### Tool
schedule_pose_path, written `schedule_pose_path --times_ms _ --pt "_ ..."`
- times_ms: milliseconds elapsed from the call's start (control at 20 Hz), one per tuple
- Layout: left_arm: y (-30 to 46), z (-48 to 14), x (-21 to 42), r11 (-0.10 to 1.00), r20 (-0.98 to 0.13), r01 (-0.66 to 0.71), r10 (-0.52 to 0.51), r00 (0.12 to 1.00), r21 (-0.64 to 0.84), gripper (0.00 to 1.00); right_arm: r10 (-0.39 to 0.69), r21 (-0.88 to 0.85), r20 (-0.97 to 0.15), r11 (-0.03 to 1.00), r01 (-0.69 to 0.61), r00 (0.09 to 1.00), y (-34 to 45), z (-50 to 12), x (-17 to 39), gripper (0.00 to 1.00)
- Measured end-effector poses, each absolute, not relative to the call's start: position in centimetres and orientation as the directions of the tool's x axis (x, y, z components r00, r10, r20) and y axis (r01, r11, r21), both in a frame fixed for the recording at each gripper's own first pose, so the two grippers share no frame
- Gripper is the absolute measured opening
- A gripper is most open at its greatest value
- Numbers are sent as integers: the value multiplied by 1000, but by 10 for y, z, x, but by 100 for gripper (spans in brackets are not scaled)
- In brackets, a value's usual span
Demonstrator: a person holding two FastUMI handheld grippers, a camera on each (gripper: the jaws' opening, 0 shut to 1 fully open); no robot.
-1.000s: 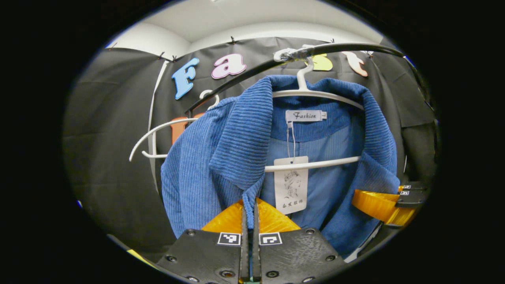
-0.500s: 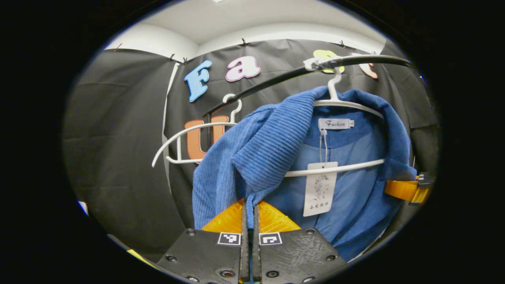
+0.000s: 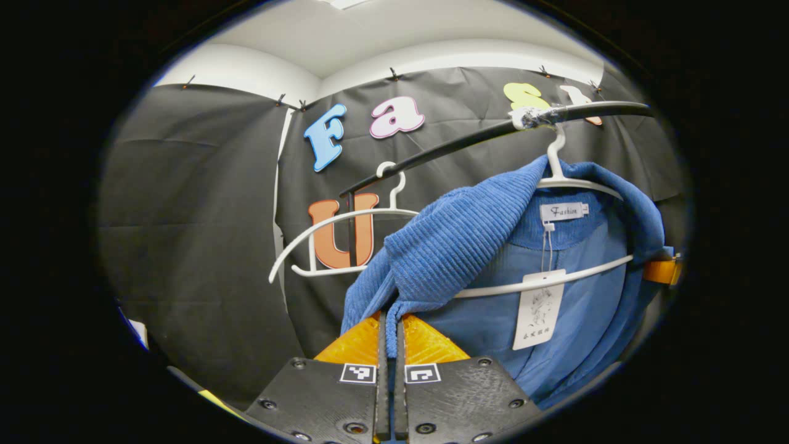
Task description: Grasp the clothes on the hanger with both hands and then place them into the laundry hamper below.
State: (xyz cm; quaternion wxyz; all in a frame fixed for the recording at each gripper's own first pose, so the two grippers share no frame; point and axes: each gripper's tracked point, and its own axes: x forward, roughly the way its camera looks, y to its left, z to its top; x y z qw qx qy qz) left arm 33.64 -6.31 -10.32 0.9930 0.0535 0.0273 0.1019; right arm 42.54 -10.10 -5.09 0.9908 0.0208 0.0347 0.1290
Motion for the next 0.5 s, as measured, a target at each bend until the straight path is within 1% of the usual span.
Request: schedule_pose_path --times_ms 200,250,300,400,450,500 --pt "-48 -85 342 970 -18 -220 223 975 100 8 258 75 -34 964 -255 966 -114 -34 425 6" --pt "-47 -83 344 971 -19 -219 221 975 97 0 266 75 -32 962 -263 963 -114 -32 423 6" --pt "-47 -80 346 972 -17 -218 220 975 93 8 268 71 -31 961 -266 963 -116 -30 424 6" --pt "-43 -75 347 971 -12 -222 224 975 91 8 293 67 -25 954 -291 956 -112 -27 421 6" --pt "-43 -71 346 970 -7 -224 226 974 94 3 297 54 -23 954 -295 955 -114 -25 420 6" --pt "-42 -68 347 970 0 -224 225 974 92 8 297 38 -21 955 -296 955 -116 -23 420 6"
